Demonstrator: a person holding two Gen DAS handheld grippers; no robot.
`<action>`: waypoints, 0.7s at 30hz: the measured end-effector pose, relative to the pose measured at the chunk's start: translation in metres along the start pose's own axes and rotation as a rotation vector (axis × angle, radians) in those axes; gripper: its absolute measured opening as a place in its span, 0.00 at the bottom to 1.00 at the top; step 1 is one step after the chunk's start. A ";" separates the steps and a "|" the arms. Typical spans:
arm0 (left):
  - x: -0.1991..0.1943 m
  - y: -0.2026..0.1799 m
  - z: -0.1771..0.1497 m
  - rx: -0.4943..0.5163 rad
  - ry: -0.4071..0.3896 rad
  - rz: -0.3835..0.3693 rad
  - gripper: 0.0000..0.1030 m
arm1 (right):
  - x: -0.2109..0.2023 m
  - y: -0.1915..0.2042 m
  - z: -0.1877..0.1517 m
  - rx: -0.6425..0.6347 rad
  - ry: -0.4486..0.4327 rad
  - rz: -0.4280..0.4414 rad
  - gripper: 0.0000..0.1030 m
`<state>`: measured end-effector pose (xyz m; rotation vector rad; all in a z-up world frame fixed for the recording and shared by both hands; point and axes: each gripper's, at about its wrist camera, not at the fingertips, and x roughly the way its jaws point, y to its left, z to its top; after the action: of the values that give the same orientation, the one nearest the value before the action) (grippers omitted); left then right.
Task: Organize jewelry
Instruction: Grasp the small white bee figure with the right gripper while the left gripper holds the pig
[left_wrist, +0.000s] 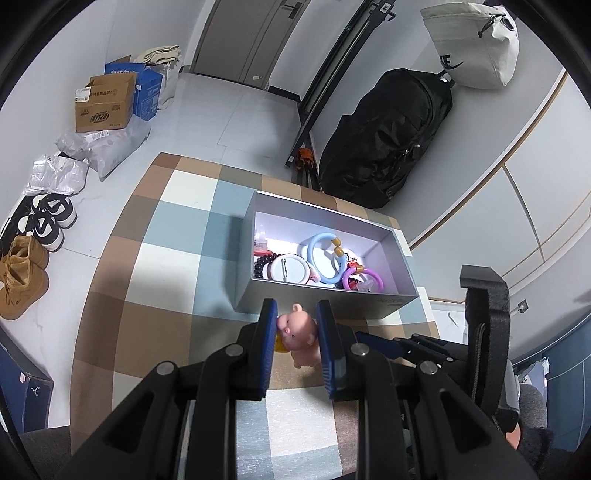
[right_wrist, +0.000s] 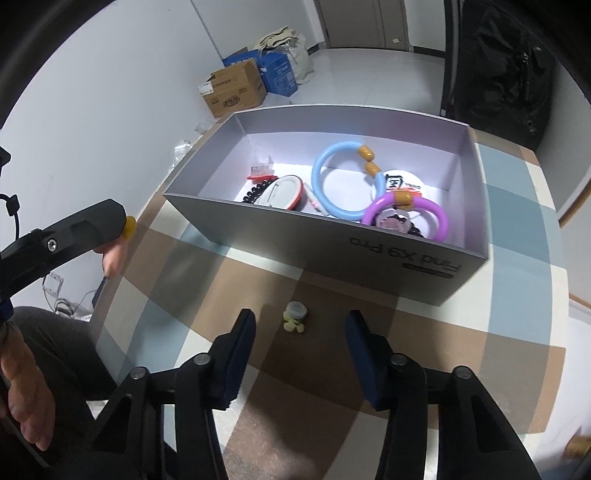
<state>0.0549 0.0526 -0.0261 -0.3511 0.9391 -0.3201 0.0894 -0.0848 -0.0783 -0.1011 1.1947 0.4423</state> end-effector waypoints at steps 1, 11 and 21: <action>0.000 0.000 0.000 -0.001 0.000 0.001 0.16 | 0.001 0.002 0.001 -0.004 0.001 -0.002 0.37; 0.000 0.004 0.001 -0.015 0.004 0.000 0.16 | 0.006 0.013 0.004 -0.069 0.004 -0.054 0.13; 0.001 0.006 0.001 -0.021 0.000 0.002 0.16 | 0.001 0.014 0.001 -0.072 -0.009 -0.056 0.11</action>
<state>0.0571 0.0574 -0.0283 -0.3692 0.9433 -0.3090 0.0858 -0.0717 -0.0768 -0.1933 1.1645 0.4363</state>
